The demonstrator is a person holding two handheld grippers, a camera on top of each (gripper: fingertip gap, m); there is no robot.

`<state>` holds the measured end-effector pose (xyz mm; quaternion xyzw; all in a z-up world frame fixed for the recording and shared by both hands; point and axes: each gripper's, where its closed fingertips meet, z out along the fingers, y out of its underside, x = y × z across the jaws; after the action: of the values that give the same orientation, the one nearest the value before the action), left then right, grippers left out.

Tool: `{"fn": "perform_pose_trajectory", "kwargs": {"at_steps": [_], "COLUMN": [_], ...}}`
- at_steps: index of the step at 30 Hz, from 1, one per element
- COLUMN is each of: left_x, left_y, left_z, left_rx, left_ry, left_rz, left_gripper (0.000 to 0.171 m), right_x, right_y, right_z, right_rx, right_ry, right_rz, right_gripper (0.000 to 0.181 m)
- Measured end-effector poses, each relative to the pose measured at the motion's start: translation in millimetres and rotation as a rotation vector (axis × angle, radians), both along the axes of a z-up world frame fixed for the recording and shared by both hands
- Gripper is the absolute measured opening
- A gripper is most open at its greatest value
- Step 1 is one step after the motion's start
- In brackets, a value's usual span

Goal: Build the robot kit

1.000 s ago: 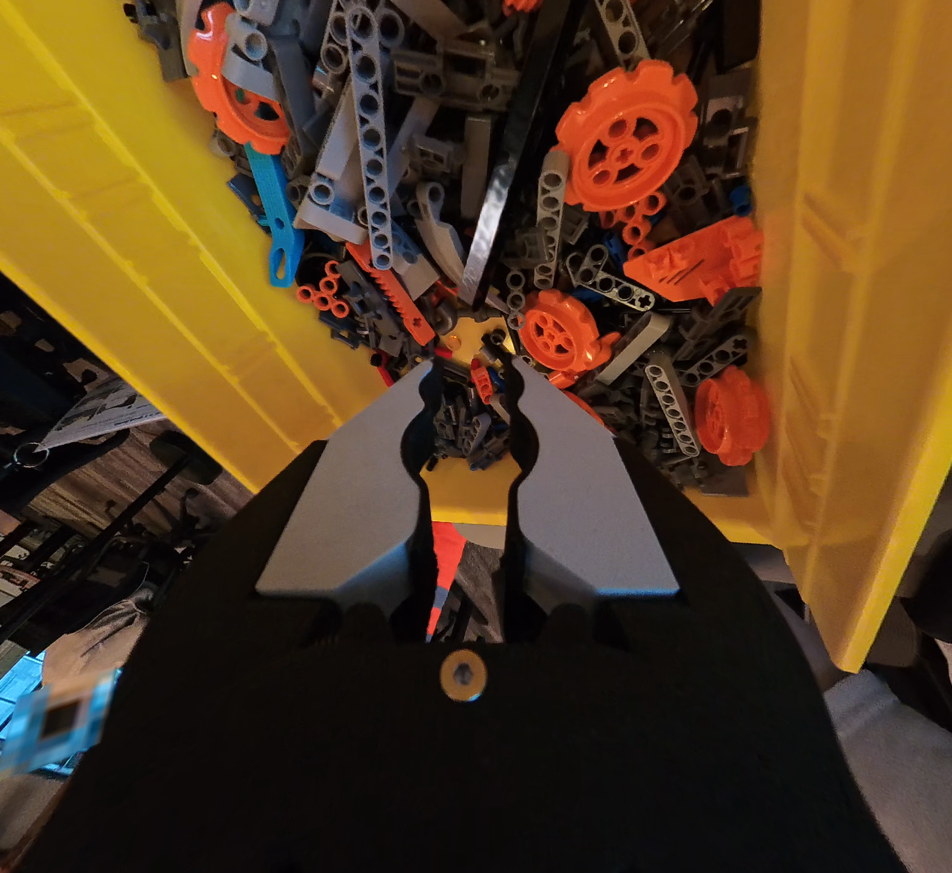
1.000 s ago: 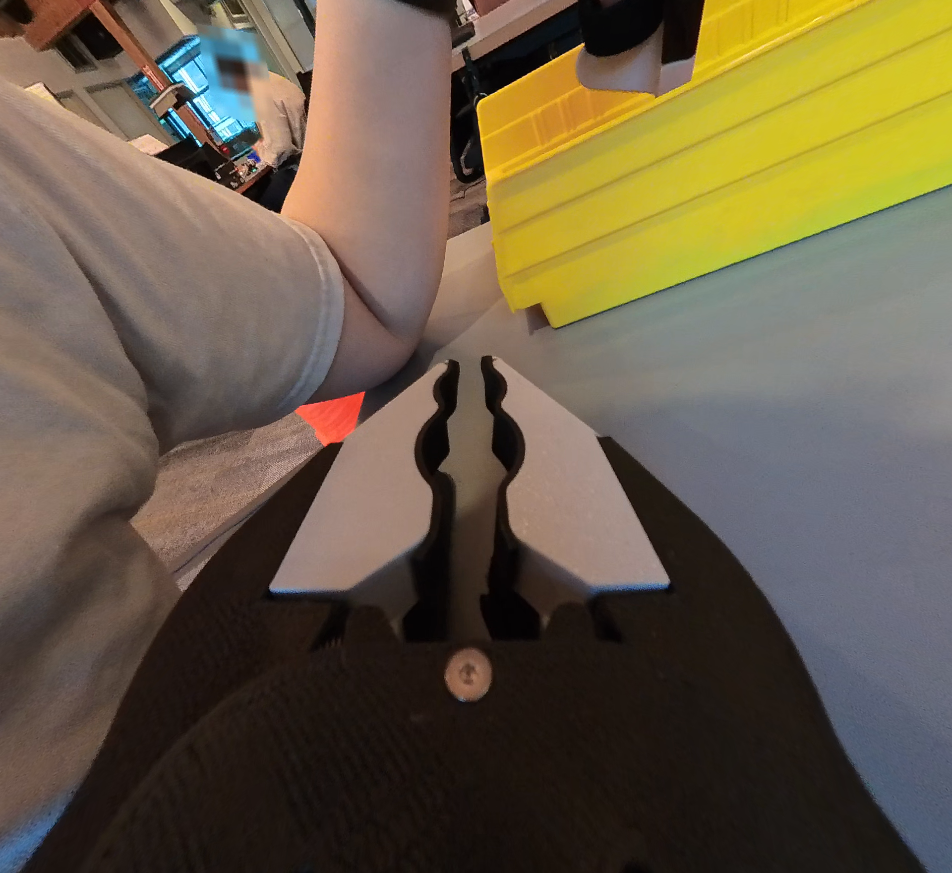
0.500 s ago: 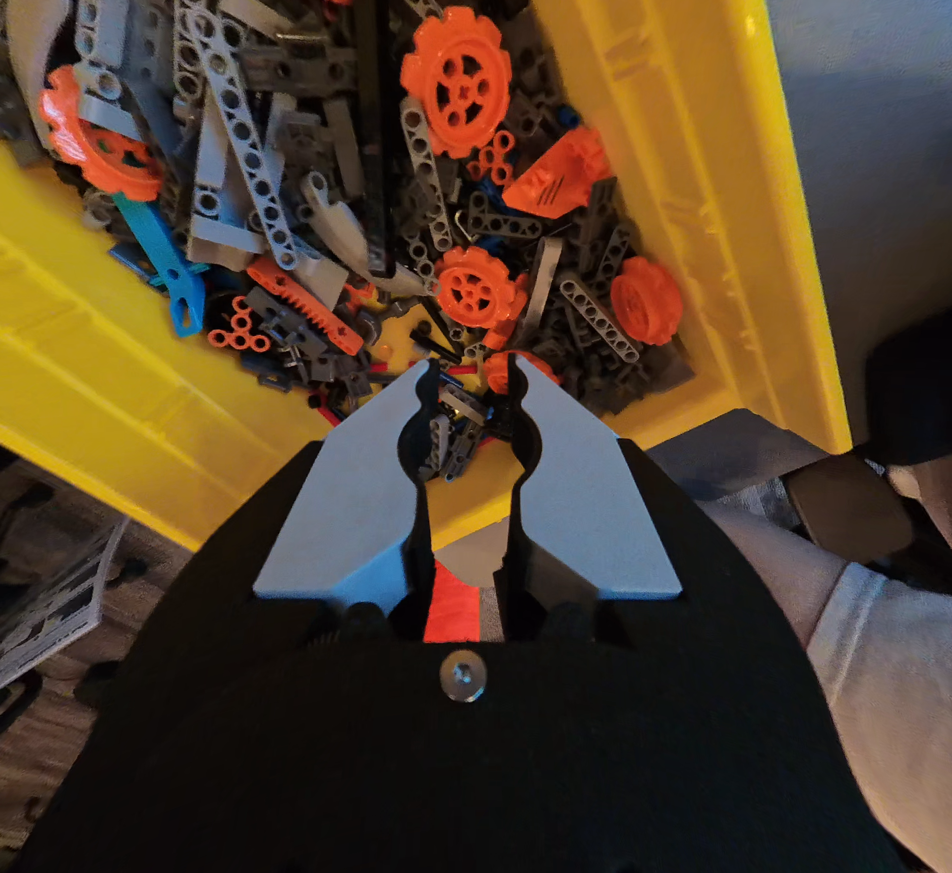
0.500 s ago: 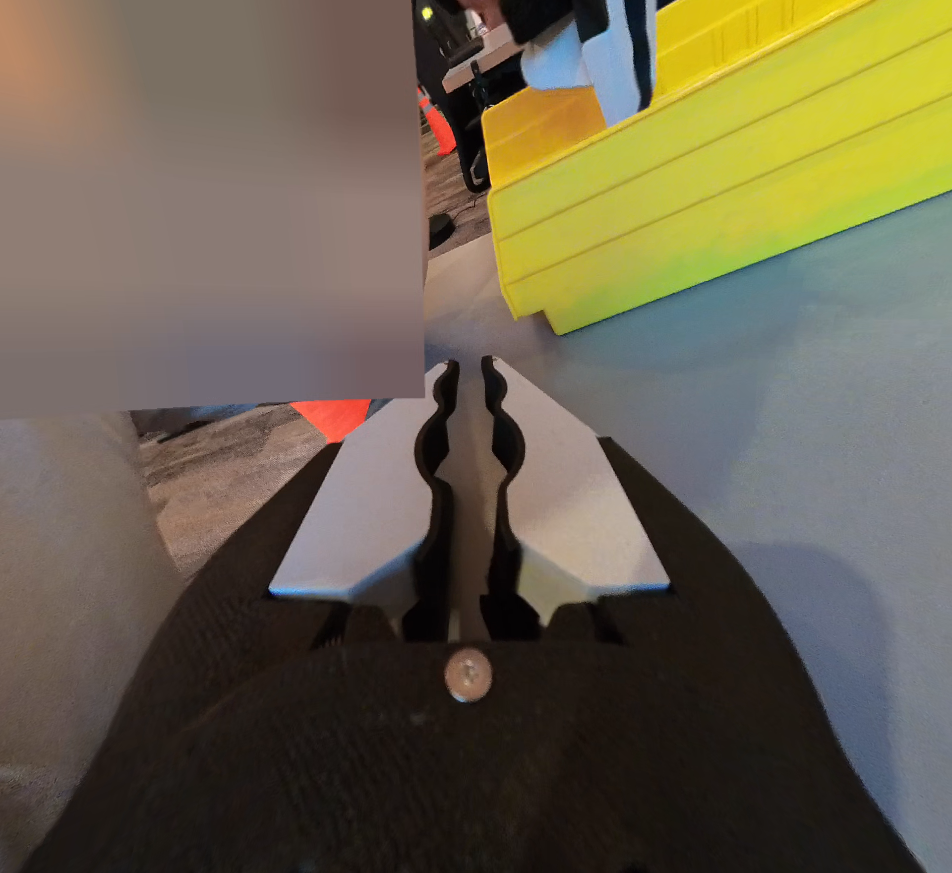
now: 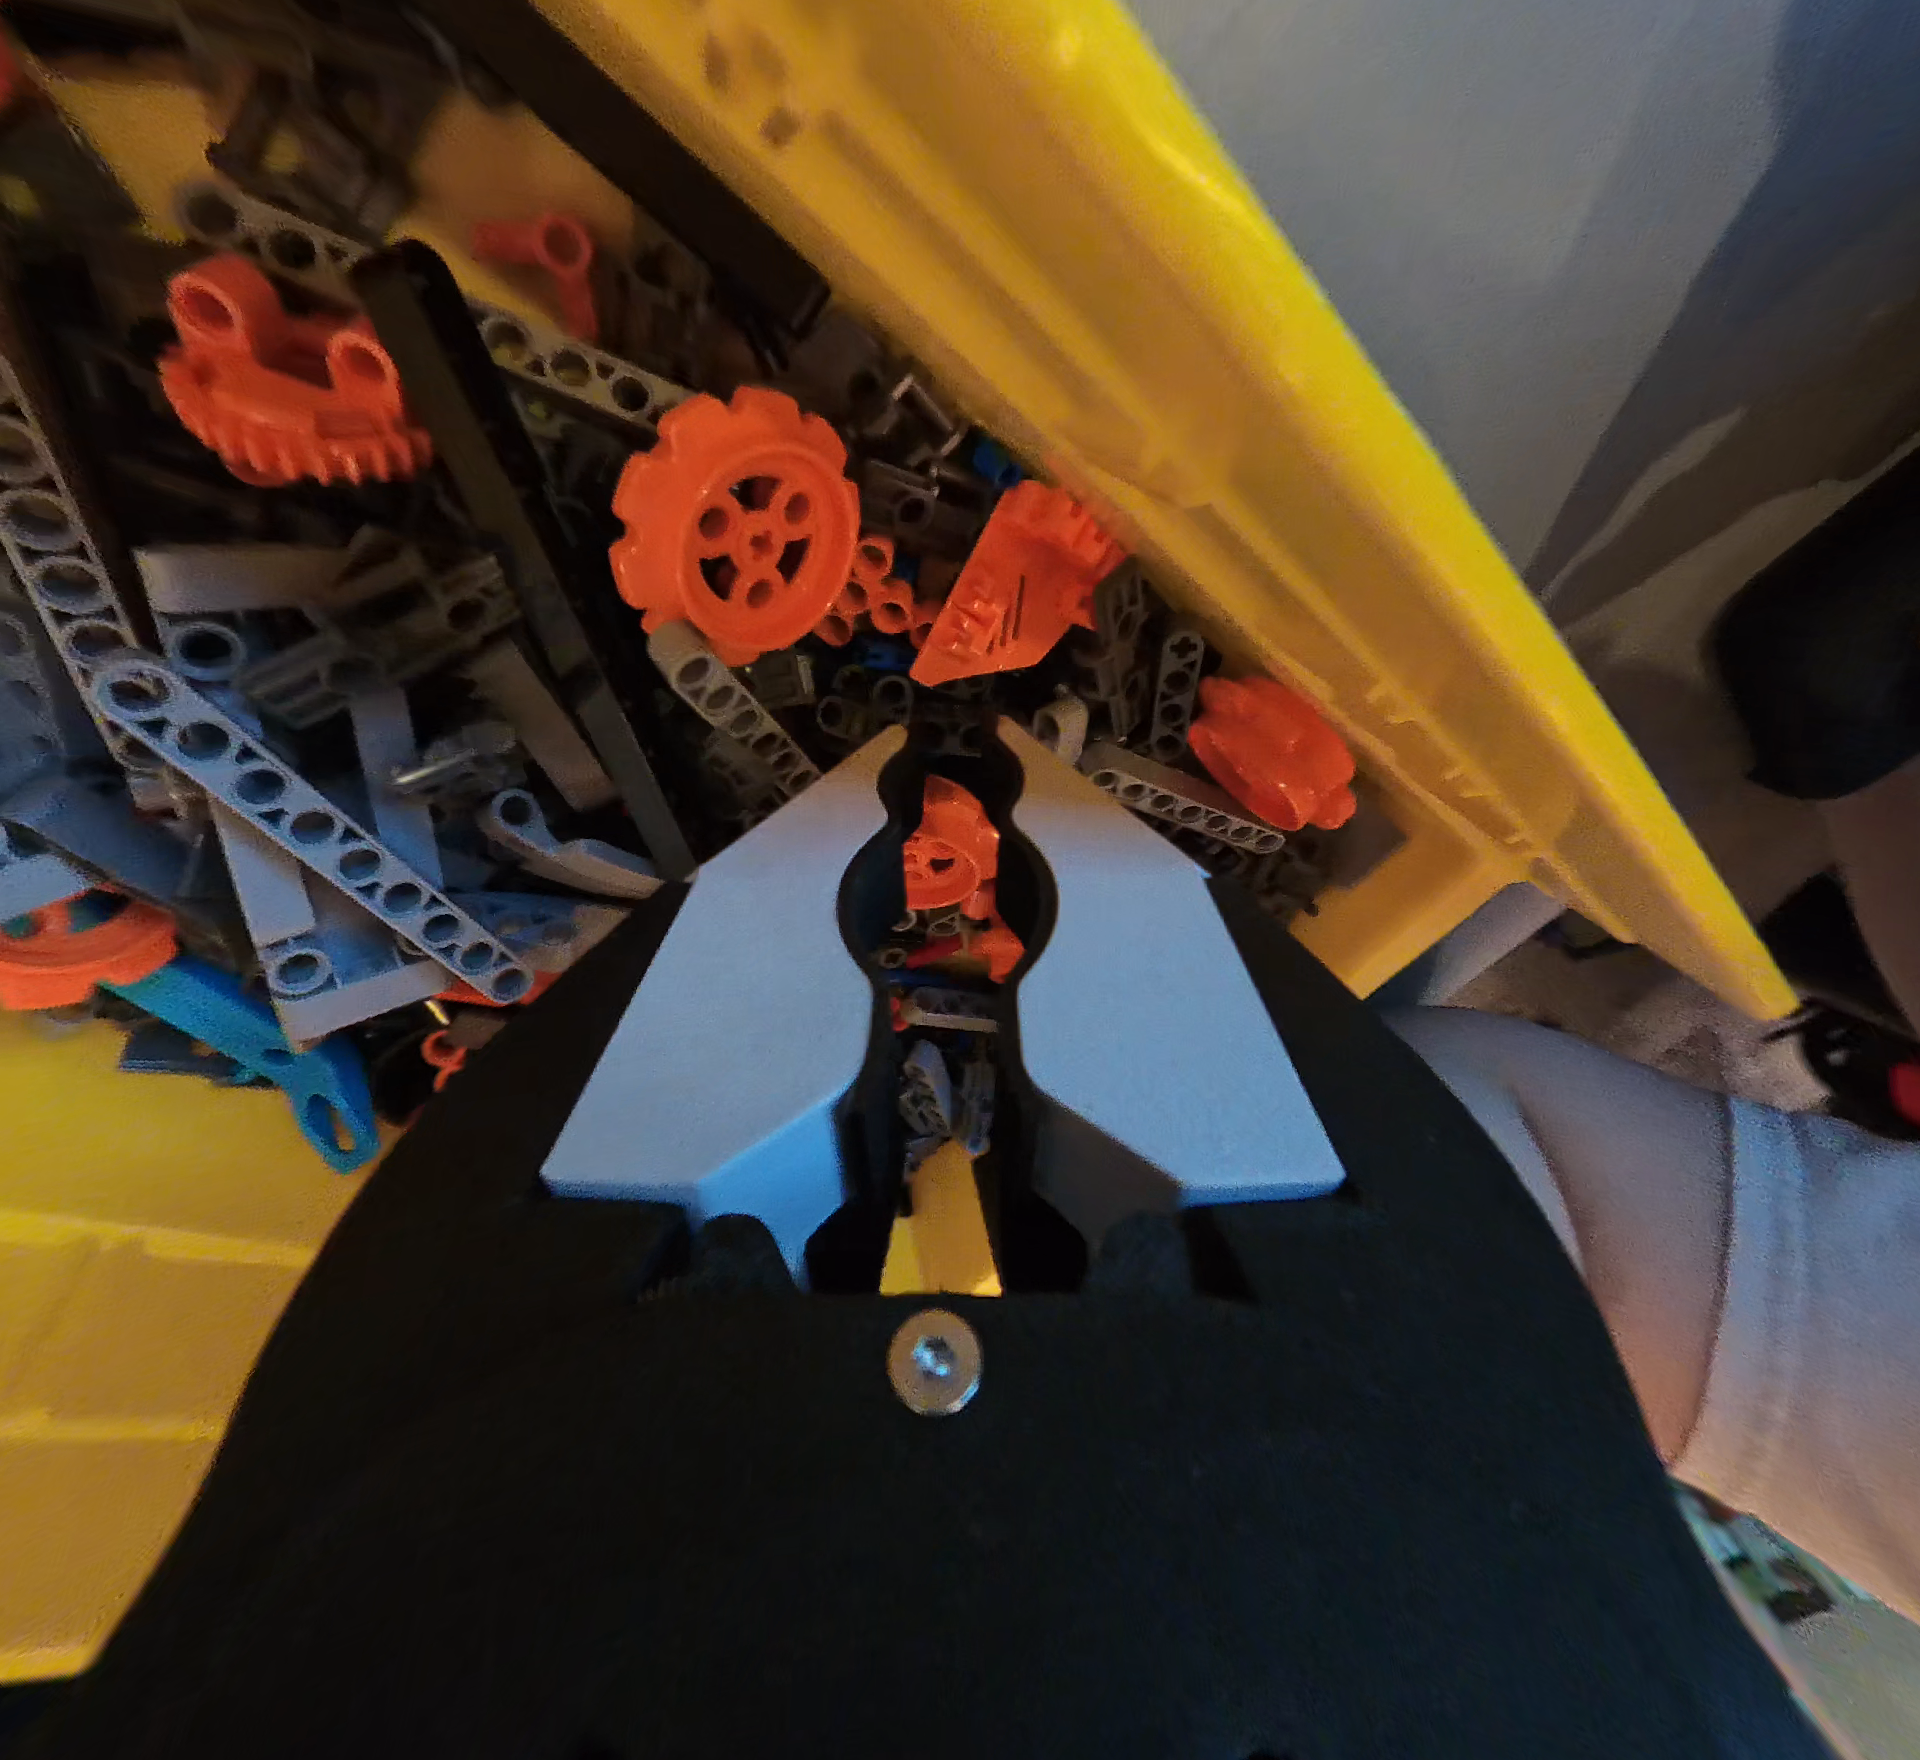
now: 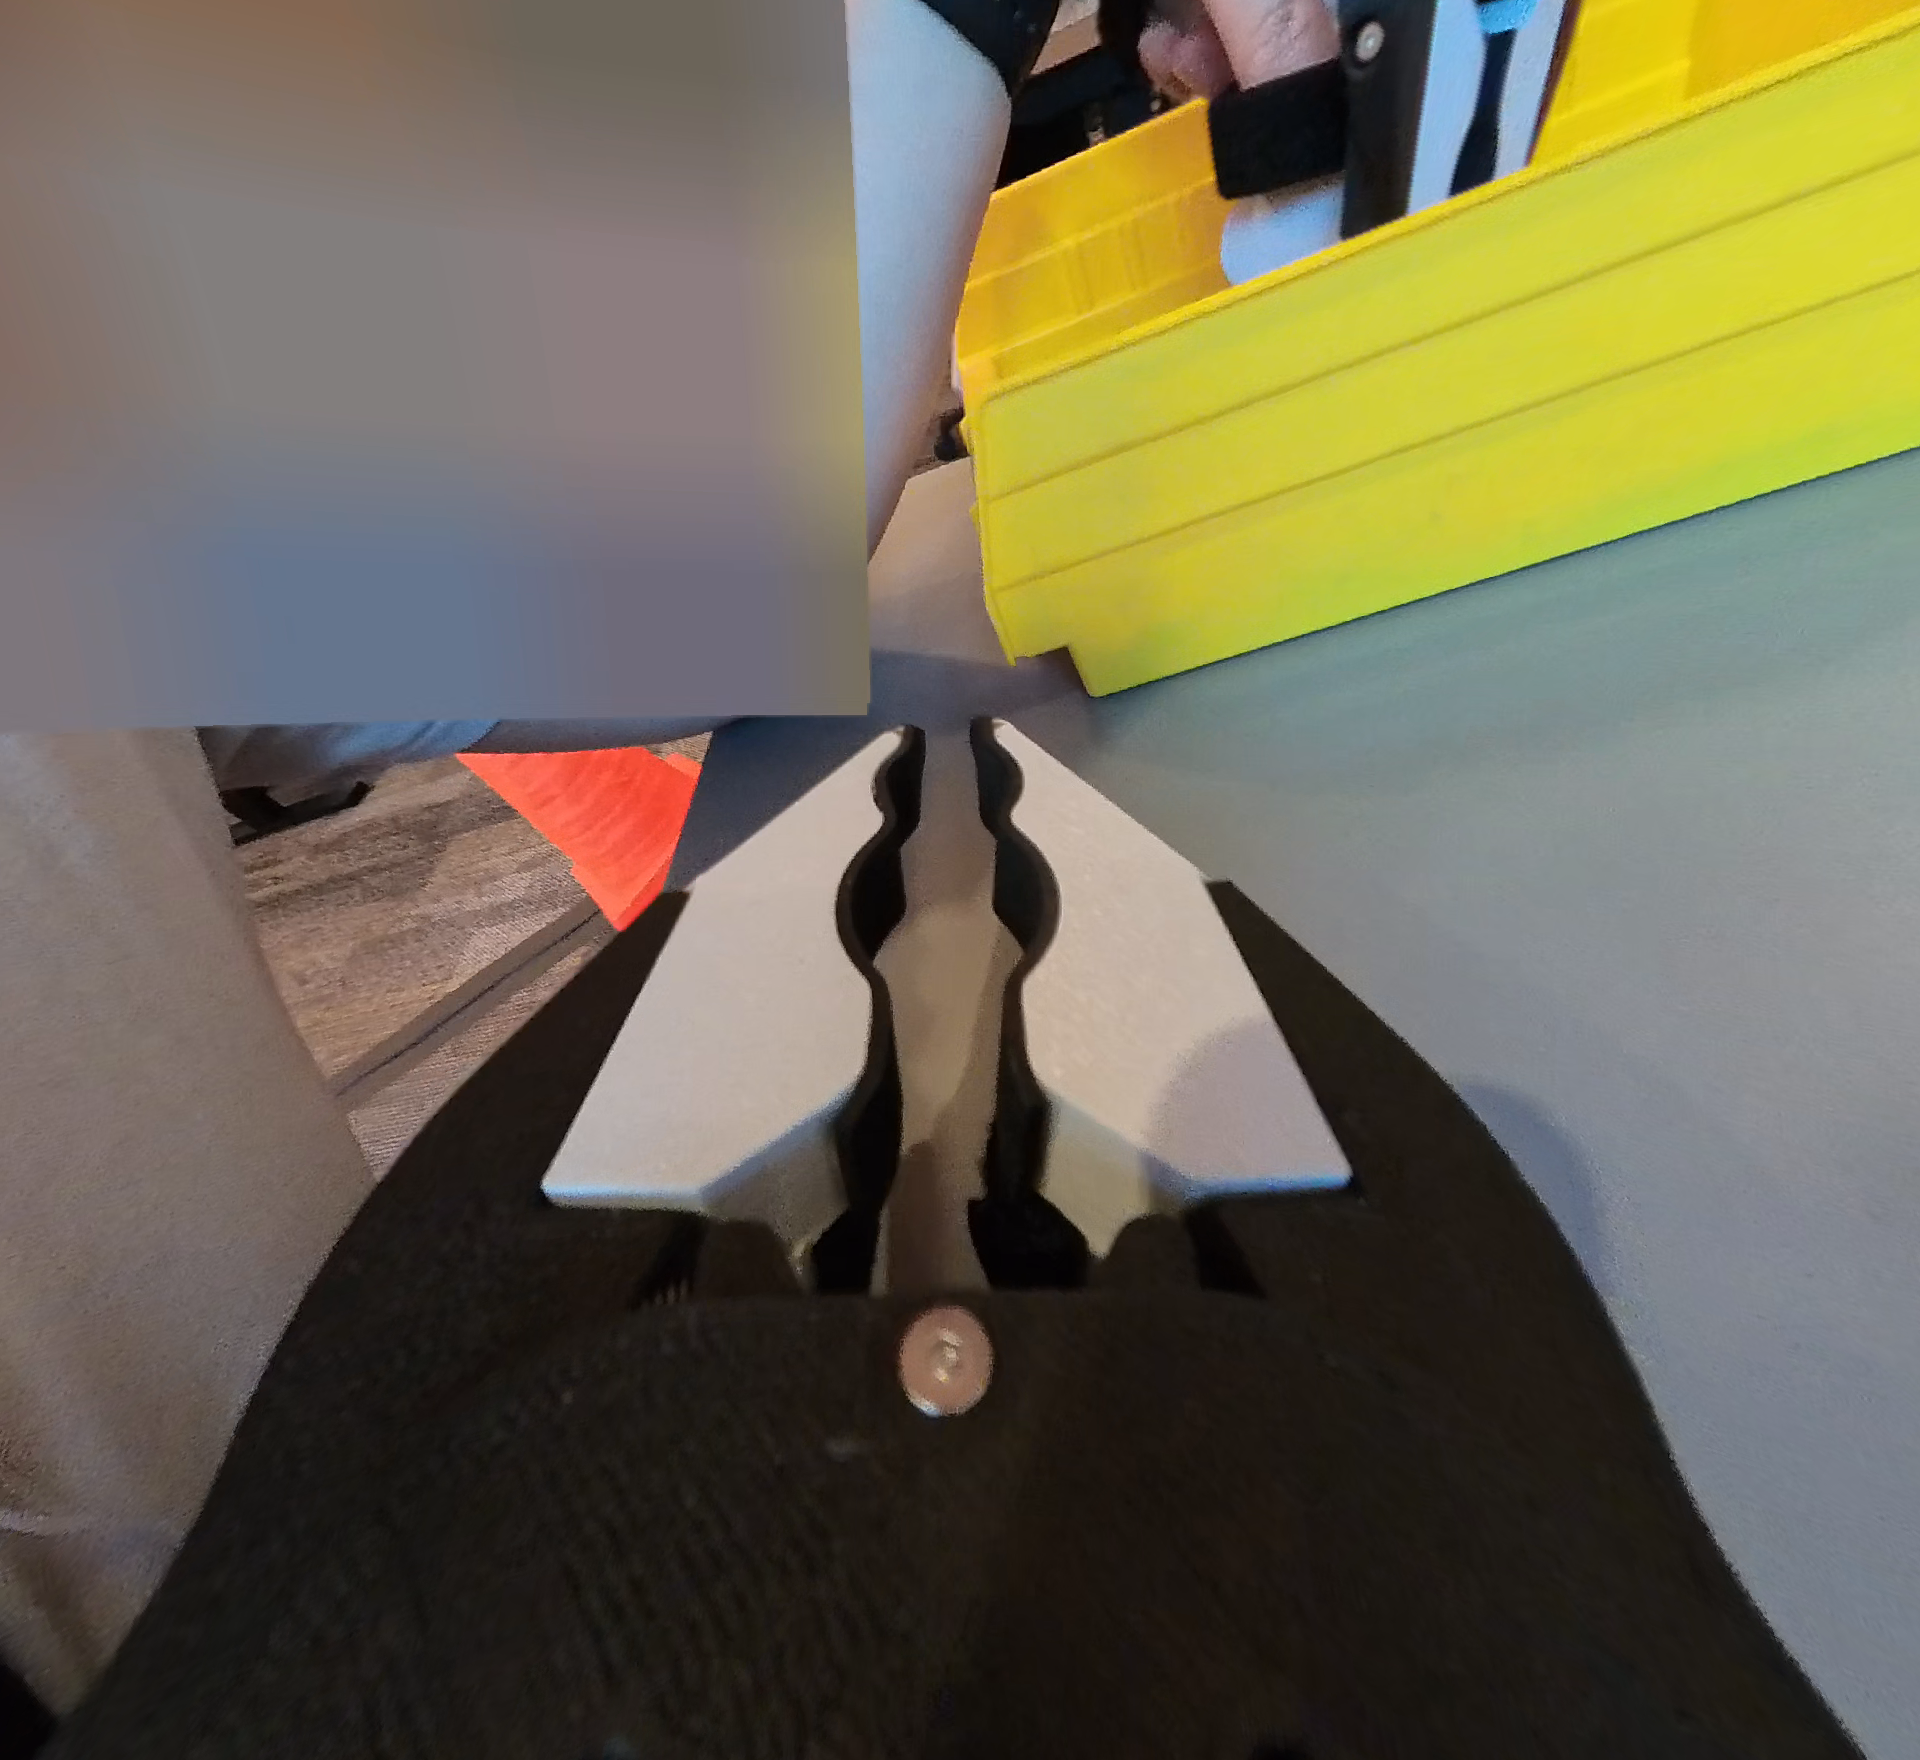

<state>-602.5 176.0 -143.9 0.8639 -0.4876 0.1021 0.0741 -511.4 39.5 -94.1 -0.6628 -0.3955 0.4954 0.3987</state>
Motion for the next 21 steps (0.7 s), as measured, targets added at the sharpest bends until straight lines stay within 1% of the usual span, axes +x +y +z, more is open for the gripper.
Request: {"fn": "perform_pose_trajectory", "kwargs": {"at_steps": [5, 7, 9, 12, 14, 16, 18, 21], "left_x": [-22.5, -36.0, -52.0, -47.6, -33.0, -19.4, -10.9, -5.2], "left_y": [-4.5, -11.8, -10.8, -10.6, -5.6, -0.3, 3.9, 7.6], "left_z": [-1.6, -4.4, -6.9, -1.3, 5.3, 7.5, 4.2, -5.6], "left_rx": [-0.035, -0.082, -0.084, -0.112, -0.078, -0.023, 0.022, 0.031], "left_ry": [0.041, 0.079, 0.136, 0.083, 0.024, 0.011, 0.041, 0.102], "left_rz": [0.076, 0.118, 0.182, 0.231, 0.21, 0.139, 0.07, 0.031], "left_gripper": [0.011, 0.012, 0.01, 0.006, 0.009, 0.014, 0.028, 0.032], "right_x": [-6.1, -9.7, -14.8, -14.9, -11.2, -7.8, -4.1, -0.5], "right_y": [-0.5, -0.2, -5.9, -13.4, -13.1, -11.4, -7.6, -4.1], "right_z": [4.7, 4.6, 6.1, 4.7, 1.2, 0.4, 1.0, 0.7], "right_rx": [-0.034, -0.002, 0.017, 0.047, 0.04, -0.007, -0.057, -0.085], "right_ry": [0.027, 0.011, 0.009, -0.012, -0.021, -0.007, 0.02, 0.033], "right_rz": [-0.043, -0.053, -0.016, 0.028, 0.032, 0.04, 0.025, 0.016], "right_gripper": [0.009, 0.009, 0.009, 0.01, 0.01, 0.01, 0.009, 0.009]}}
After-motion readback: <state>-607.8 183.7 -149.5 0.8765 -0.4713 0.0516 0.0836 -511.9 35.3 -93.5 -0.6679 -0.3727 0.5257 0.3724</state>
